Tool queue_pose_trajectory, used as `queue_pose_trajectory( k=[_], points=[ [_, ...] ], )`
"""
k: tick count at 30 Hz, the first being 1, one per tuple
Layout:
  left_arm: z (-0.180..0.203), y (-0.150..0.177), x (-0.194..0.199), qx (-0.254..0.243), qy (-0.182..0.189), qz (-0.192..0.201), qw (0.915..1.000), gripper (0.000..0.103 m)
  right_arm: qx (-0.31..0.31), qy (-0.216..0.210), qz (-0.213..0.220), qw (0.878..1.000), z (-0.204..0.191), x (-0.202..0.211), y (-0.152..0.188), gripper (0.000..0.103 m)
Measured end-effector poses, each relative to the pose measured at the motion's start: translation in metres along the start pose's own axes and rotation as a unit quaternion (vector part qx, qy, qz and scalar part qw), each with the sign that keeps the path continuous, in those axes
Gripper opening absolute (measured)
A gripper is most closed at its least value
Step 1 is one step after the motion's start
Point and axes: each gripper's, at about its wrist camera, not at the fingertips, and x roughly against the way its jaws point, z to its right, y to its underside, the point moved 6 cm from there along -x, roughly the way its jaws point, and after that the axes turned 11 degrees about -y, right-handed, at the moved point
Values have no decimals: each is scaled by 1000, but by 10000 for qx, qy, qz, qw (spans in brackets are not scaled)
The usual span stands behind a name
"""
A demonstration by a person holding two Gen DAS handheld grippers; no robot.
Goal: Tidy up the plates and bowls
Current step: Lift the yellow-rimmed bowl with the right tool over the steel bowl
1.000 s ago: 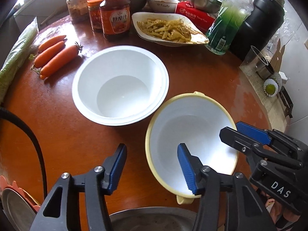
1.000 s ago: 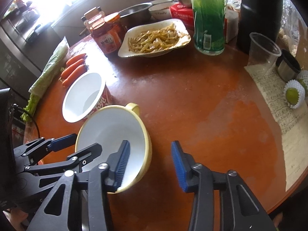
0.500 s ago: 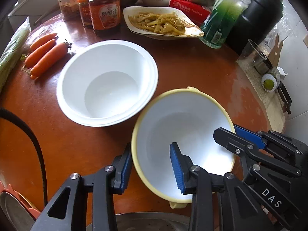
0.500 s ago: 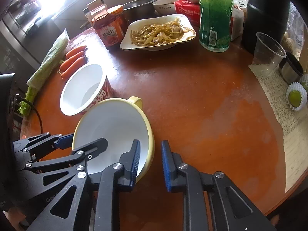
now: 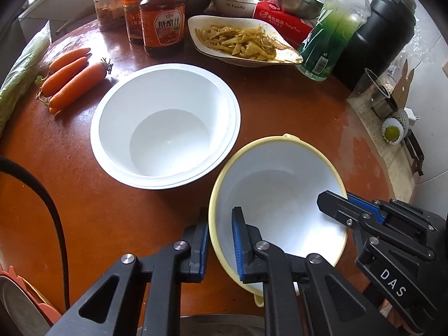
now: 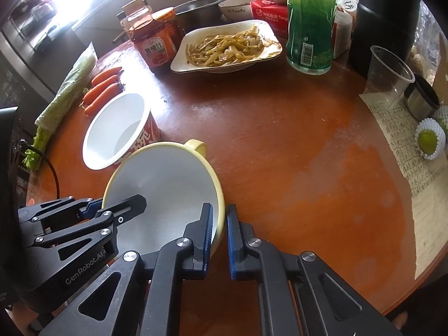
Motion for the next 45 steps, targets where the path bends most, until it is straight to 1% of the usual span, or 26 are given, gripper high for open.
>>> queue_pose_trajectory(
  k=[4,11,22,25,30,33,36,40,45],
  points=[
    [-3,0,2,85,43,57,9999,11,18,50,-5,10000,-1,0,1,9],
    [-4,2,9,54,65,106,9999,11,59,74,94,9999,-6,10,0,9],
    [-4,3,34,127,149,314,9993,11,149,162,379,9990,-20,35,0,9],
    [-4,2,42,150,195,430,9988,11,139,174,457,9987,-21,41,-2,9],
    [-1,3,58,87,184,540,9983,12,202,190,611,9977,-26,57,-2,9],
    [-2,6,72,50,150,644,9978,12,327,188,734,9966,-36,71,1,10],
    [-4,10,90,59,169,793,9967,16,468,193,880,9948,-48,88,4,10],
    [-11,17,113,108,101,1000,9949,18,641,160,1037,9924,-66,105,10,11],
    [-25,39,130,161,65,1087,9939,19,851,68,1113,9901,-91,119,30,11]
  ],
)
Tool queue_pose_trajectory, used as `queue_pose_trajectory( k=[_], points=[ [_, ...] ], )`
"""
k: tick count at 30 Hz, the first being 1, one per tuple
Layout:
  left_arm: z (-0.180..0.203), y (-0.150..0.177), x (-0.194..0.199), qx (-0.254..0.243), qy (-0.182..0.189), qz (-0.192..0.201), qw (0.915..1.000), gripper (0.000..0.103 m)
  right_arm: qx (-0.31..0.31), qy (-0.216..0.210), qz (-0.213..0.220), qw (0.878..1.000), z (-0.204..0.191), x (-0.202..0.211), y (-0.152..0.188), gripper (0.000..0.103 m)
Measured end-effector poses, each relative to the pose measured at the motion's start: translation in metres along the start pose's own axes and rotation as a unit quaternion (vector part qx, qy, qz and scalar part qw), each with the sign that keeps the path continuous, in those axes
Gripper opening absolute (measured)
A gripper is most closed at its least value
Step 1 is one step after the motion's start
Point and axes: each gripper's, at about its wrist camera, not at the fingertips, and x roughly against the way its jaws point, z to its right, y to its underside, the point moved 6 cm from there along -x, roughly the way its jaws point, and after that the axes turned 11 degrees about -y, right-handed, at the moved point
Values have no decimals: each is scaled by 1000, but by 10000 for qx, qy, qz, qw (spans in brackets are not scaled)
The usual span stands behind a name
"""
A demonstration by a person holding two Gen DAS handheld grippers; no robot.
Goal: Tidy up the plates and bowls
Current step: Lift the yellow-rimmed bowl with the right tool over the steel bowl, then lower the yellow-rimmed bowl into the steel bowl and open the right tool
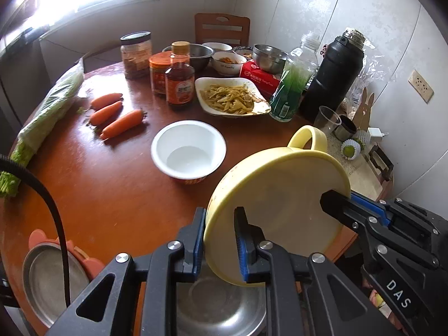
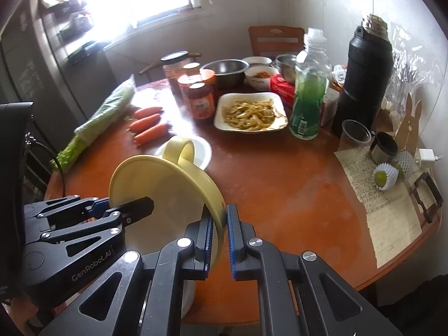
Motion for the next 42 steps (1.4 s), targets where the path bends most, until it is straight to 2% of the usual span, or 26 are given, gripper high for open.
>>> queue_pose_trajectory(
  k=[6,13,17,26,37,42],
  points=[
    [-20,33,11,96,-161,-58,9998,19,89,-171,-173,9997,-25,-1,30,11],
    [-33,64,13,114,-254,-106,9996,20,10,-298,-568,9979,-40,-21,72,11],
    [-38,76,5,189,-121,-240,9995,20,-56,-301,-679,9972,-41,-29,83,11],
    [-43,89,-18,251,-126,-489,9984,20,-60,-253,-971,9949,-38,-53,93,12],
    [-49,90,-32,358,-121,-482,9981,20,2,-170,-1118,9936,-36,-71,90,12],
    [-54,93,-41,478,-15,-493,9976,21,-42,-217,-1205,9925,-36,-77,91,17]
  ],
)
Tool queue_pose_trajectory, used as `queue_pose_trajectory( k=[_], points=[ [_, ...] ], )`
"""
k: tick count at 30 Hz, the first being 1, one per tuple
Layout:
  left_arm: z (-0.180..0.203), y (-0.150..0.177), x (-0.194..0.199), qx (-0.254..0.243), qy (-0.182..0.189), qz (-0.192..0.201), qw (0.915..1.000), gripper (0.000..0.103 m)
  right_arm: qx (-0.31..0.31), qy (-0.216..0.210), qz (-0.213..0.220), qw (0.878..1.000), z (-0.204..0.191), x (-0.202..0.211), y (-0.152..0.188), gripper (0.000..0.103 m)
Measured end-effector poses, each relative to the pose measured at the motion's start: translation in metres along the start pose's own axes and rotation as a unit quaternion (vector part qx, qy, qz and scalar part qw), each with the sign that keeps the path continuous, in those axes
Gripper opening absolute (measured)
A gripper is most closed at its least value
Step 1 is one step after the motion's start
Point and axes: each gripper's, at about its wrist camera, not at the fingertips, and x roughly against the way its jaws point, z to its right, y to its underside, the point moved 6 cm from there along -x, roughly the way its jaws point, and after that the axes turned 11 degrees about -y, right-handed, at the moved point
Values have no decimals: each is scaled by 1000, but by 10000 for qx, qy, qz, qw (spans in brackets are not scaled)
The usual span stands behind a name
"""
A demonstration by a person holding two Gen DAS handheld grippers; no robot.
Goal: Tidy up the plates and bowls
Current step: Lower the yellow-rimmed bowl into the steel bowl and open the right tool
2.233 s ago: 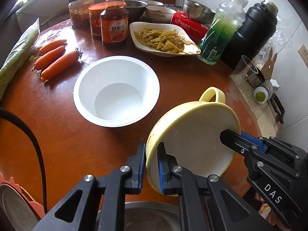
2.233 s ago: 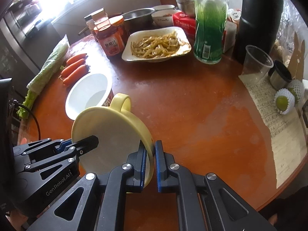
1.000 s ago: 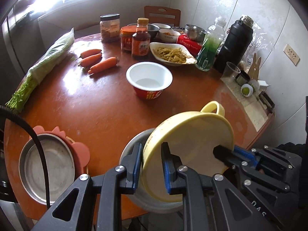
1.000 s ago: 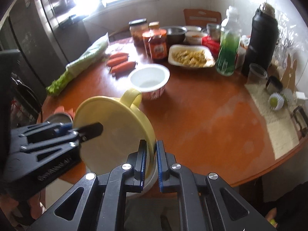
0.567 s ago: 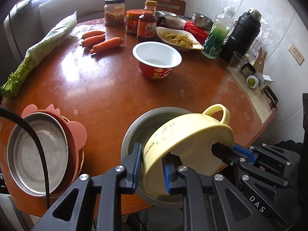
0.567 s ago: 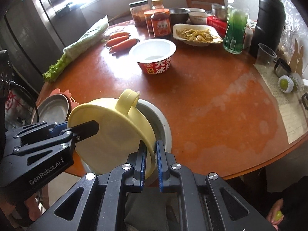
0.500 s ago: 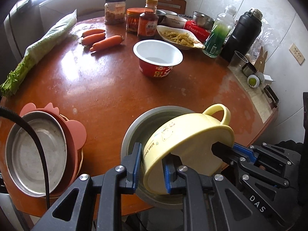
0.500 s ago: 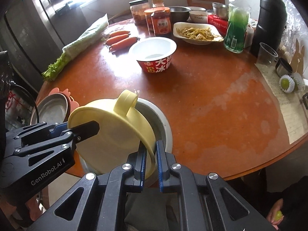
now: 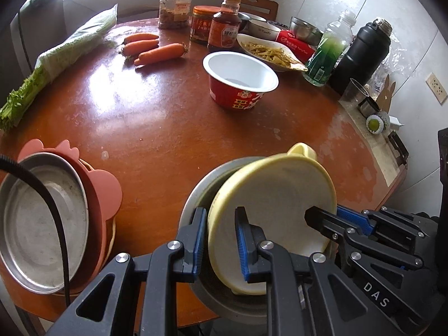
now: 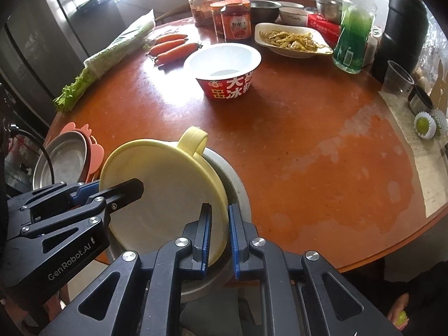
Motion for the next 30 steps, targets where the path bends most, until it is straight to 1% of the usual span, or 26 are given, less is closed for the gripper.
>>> queue_pose_trajectory(
  k=[4,7,9,10,11,12,13,14,16,19,24,27,30],
  points=[
    [0,0,0,-28,64,122,9999,21,19,10,23,10000,-1,-2,-2,19],
    [-3,-1,2,70,176,284,9994,21,23,-24,48,10000,-1,-1,-3,21],
    [-6,-3,7,100,180,415,9989,21,24,-64,70,10000,-1,0,-3,21],
    [-7,-5,10,128,156,512,9985,25,36,-67,136,9999,-1,2,-4,23],
    [-9,-7,16,147,36,667,9977,34,61,-48,194,9998,-1,5,-5,26],
    [-12,-9,19,149,-77,770,9969,39,78,4,234,9997,-1,7,-5,28],
    [-13,-12,23,163,-165,863,9960,48,81,45,257,9996,-1,9,-6,29],
    [-16,-14,27,201,-227,976,9948,52,73,64,282,9996,-1,11,-7,29],
    [-21,-17,33,309,-178,1056,9938,53,46,-4,302,9995,0,14,-8,29],
    [-30,-19,37,501,-90,1080,9928,53,24,44,364,9993,2,18,-8,29],
    [-44,-21,46,889,26,1277,9878,53,-40,88,554,9984,4,31,-10,29],
    [-49,-24,50,952,-2,1319,9867,53,-13,95,658,9978,2,39,-12,29],
    [-50,-31,50,983,154,1233,9874,53,61,57,785,9969,-2,47,-17,30]
  ],
)
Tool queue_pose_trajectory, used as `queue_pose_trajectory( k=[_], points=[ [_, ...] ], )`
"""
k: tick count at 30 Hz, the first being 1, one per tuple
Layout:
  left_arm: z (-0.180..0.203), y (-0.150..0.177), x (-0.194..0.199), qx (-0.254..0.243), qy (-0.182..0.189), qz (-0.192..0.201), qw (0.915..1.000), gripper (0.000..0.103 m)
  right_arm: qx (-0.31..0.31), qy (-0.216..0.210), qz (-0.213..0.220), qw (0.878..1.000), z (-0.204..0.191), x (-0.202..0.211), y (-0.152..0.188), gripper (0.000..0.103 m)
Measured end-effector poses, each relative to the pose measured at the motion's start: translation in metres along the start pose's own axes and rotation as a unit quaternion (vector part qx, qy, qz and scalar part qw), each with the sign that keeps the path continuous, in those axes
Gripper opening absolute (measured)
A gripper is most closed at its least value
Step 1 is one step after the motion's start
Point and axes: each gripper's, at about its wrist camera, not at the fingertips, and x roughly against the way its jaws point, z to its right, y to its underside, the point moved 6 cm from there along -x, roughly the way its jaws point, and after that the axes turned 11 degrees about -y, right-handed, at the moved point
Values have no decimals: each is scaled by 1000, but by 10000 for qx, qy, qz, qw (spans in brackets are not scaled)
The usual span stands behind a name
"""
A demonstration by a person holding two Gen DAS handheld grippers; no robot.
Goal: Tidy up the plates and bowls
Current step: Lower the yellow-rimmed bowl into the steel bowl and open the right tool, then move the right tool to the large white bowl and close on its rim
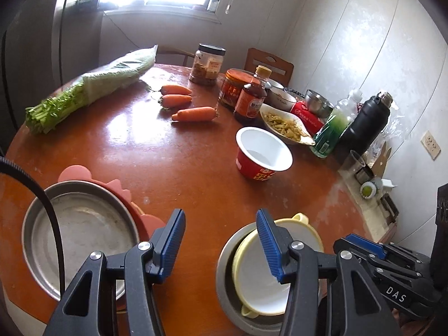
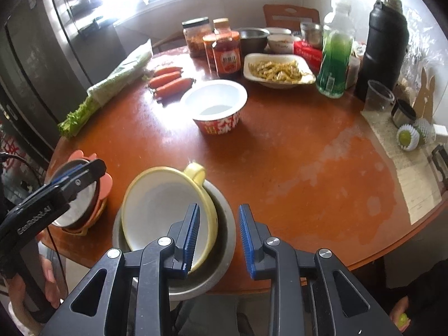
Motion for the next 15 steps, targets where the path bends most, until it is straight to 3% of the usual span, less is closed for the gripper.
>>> queue_pose_trajectory(
  k=[7,15],
  points=[
    [12,-19,-23,-93,30,-569,9983,53,-101,-239,177,9995,-5,4,-34,34],
    [35,-49,-38,-474,-87,-583,9971,53,-154,-246,320,9991,1,-4,-76,38]
  ],
)
